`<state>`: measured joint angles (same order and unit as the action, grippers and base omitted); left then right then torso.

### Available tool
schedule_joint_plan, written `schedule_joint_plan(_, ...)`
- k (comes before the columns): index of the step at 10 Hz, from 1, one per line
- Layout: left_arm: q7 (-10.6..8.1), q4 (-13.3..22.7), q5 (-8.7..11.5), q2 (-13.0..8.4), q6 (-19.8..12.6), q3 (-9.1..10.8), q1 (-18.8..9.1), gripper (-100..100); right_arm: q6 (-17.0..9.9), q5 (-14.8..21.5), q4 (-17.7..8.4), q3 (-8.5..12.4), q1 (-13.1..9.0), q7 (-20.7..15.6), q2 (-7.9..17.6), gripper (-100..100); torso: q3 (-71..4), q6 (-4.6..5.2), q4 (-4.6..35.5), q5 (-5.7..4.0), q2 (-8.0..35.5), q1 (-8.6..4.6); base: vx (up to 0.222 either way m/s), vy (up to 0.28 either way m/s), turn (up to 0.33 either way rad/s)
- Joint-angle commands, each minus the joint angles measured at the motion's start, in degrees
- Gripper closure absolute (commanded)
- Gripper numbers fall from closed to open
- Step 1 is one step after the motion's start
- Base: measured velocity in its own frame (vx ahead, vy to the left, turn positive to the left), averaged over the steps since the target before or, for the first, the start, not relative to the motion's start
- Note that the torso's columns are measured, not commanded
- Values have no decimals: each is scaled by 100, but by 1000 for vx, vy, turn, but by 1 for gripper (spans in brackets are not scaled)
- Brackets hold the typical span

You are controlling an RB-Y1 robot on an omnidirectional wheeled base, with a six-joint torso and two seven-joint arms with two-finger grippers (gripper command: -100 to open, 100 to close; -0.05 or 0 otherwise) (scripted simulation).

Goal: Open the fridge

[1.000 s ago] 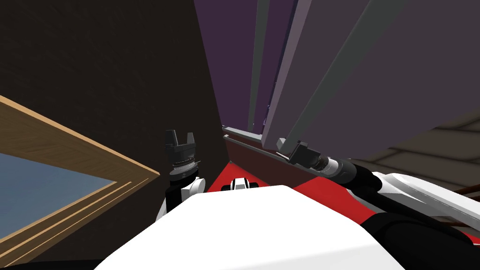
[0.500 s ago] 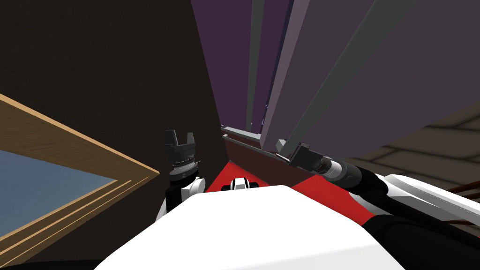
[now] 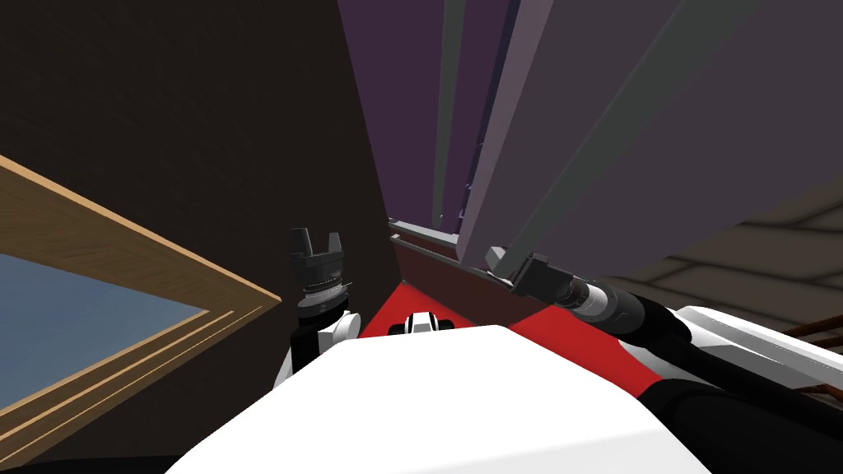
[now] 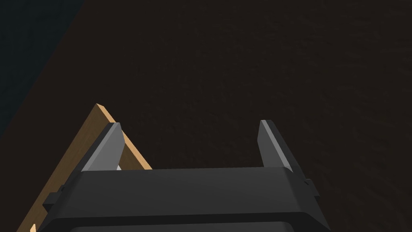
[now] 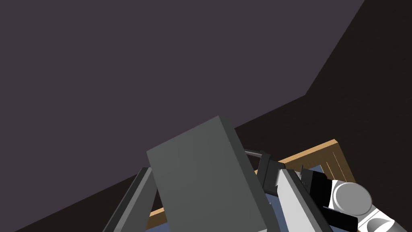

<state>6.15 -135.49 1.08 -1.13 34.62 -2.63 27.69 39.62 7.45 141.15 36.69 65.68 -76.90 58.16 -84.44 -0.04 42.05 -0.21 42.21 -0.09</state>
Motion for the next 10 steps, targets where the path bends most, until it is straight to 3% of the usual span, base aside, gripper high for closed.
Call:
schedule_joint_plan(1, 0, 0, 0, 0, 0, 0, -1, 0, 435, -112, -213, 54, 179, -118, 186, 100, 1, 2, -7, -7, -3, -6, -58, -3, 1)
schedule_joint_plan(2, 0, 0, 0, 0, 0, 0, 0, 0, 587, -221, -404, 112, 309, -236, 330, 100, -4, 0, -8, -6, -12, -2, -65, -11, 5)
schedule_joint_plan(4, 0, 0, 0, 0, 0, 0, 0, 0, 830, -221, -404, 112, 309, -236, 330, 100, -18, 0, -16, -11, -34, -15, -40, -9, -5)
schedule_joint_plan(9, 0, 0, 0, 0, 0, 0, 0, 0, 1734, -548, -979, 285, 699, -588, 761, 100, -10, 0, -13, -12, -24, -13, -46, -11, 7)
schedule_joint_plan(10, 0, 0, 0, 0, 0, 0, 0, 0, 1912, -548, -979, 285, 699, -588, 761, 100, -8, 2, -13, -13, -20, -16, -51, -7, 2)
